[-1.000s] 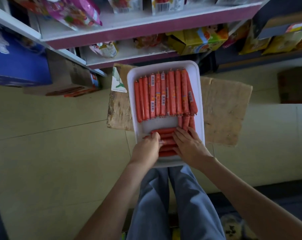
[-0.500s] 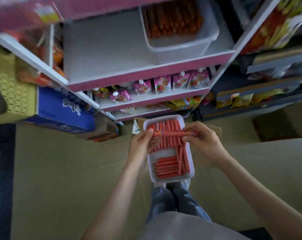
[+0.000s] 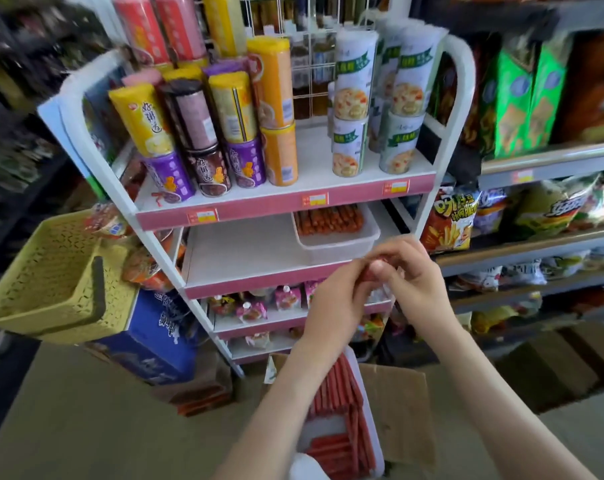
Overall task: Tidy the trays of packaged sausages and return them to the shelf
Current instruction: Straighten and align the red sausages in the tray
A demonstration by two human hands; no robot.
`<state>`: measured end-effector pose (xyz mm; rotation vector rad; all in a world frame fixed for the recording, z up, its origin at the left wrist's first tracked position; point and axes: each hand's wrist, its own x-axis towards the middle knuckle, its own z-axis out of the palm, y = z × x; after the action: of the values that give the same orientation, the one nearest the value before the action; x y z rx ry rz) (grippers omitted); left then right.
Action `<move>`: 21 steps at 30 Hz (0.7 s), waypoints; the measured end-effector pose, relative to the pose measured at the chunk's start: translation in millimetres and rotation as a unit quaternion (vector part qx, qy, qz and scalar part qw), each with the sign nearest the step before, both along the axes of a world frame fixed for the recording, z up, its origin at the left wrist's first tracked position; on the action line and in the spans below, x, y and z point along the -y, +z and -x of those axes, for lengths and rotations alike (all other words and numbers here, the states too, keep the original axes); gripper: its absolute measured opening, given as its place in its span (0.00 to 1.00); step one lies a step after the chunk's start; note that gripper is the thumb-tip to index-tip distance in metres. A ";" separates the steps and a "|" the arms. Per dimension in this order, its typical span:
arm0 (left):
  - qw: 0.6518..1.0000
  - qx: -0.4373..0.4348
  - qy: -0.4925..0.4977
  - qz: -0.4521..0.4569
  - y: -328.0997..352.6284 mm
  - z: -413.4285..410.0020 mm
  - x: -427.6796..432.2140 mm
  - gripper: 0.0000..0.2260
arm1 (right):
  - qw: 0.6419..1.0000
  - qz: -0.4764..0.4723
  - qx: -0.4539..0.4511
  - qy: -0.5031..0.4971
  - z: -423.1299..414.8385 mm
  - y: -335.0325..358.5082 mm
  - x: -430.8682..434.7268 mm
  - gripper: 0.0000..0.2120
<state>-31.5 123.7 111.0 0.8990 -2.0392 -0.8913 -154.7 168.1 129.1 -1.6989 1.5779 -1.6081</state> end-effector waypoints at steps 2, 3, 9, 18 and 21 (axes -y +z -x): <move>1.000 0.000 -0.003 0.010 1.7 -3.0 -1.9 0.10 | 1.000 0.004 0.018 0.009 -1.8 4.0 -0.1 0.06; 1.000 -0.004 -0.002 0.007 0.5 -4.3 -2.5 0.09 | 1.000 -0.004 0.023 0.016 -3.0 4.6 -0.2 0.09; 1.000 0.002 0.006 -0.026 -10.0 -8.8 -5.7 0.09 | 0.997 -0.042 0.050 0.036 -5.9 -0.2 -2.5 0.07; 0.746 -0.405 0.059 -0.525 -8.4 -19.2 8.8 0.15 | 0.981 -0.078 -0.126 0.122 4.3 -58.4 -15.8 0.29; 0.700 -0.397 0.022 -0.594 -11.0 -22.5 1.0 0.12 | 0.983 -0.015 -0.158 0.093 -1.4 -57.5 -16.6 0.17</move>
<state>-9.0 122.7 100.0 0.8714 -0.5076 -2.1648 -153.3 184.6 71.6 -2.0973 1.5147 -1.2663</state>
